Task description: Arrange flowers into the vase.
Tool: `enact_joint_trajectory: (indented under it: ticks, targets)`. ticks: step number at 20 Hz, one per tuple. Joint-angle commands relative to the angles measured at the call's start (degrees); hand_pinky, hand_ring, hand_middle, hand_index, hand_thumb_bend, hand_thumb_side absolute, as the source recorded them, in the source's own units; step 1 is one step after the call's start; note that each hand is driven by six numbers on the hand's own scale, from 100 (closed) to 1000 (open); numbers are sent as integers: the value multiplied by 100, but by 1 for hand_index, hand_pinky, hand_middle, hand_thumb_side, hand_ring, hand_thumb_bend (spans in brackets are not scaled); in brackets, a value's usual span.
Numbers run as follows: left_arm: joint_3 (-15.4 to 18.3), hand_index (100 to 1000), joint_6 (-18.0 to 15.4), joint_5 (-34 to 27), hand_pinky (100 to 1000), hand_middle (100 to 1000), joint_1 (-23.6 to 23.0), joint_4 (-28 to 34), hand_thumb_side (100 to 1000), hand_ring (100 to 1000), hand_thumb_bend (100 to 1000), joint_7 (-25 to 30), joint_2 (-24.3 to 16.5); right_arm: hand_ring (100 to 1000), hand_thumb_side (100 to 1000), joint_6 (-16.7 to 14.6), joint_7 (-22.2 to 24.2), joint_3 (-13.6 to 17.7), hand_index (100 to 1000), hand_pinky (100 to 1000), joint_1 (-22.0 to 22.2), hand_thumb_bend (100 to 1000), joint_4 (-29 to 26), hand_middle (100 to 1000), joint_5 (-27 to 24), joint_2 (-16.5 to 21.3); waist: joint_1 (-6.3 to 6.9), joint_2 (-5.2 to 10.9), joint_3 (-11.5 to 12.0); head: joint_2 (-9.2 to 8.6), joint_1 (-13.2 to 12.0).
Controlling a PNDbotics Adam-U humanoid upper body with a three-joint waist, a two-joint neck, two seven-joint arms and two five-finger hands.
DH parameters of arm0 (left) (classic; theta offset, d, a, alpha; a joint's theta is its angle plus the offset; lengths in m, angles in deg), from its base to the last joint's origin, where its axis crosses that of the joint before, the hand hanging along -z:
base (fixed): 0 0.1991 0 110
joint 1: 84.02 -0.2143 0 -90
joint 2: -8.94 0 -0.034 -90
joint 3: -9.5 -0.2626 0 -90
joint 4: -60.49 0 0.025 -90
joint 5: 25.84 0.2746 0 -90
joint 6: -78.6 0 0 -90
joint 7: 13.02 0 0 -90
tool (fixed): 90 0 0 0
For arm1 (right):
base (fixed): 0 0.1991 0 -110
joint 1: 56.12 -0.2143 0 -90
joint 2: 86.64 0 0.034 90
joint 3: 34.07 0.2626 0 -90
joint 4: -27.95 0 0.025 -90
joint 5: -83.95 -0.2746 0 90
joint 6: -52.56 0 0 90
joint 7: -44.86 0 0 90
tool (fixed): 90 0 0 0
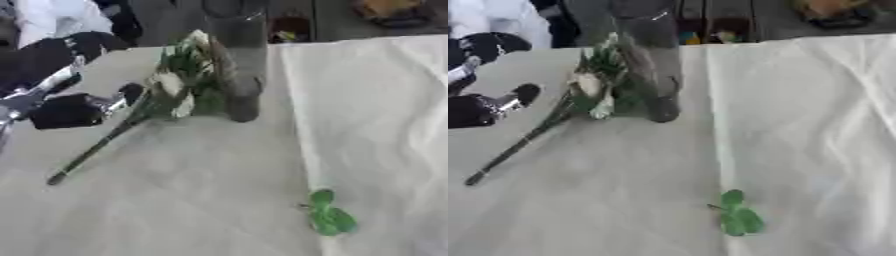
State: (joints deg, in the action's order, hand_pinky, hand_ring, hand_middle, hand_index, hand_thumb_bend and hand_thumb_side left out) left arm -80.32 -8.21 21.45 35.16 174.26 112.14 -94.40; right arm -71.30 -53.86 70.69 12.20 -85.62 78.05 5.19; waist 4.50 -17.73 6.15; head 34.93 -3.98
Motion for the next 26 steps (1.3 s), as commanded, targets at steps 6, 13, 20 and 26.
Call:
enact_joint_trajectory:
  ticks: [6,13,20,26]
  targets:
    - [17,976,40,-32,815,915,45,82,1000,912,356,2,-157,832,1000,23,29,-1,838,746,-67,100,-102,648,-43,28,-18,101,-1,-18,106]
    - [5,977,63,-44,816,918,42,82,1000,914,357,14,-155,832,1000,32,37,3,838,747,-63,100,-102,648,-60,17,-9,108,-11,34,138]
    - [-6,983,95,-44,819,924,37,82,1000,917,363,23,-152,833,1000,51,65,0,839,748,-53,100,-102,646,-73,9,11,104,-9,37,51]
    - [-161,1000,317,-133,859,967,16,82,1000,957,398,54,-375,833,1000,67,81,-2,839,749,-39,100,-102,644,-86,7,15,119,9,-20,-145]
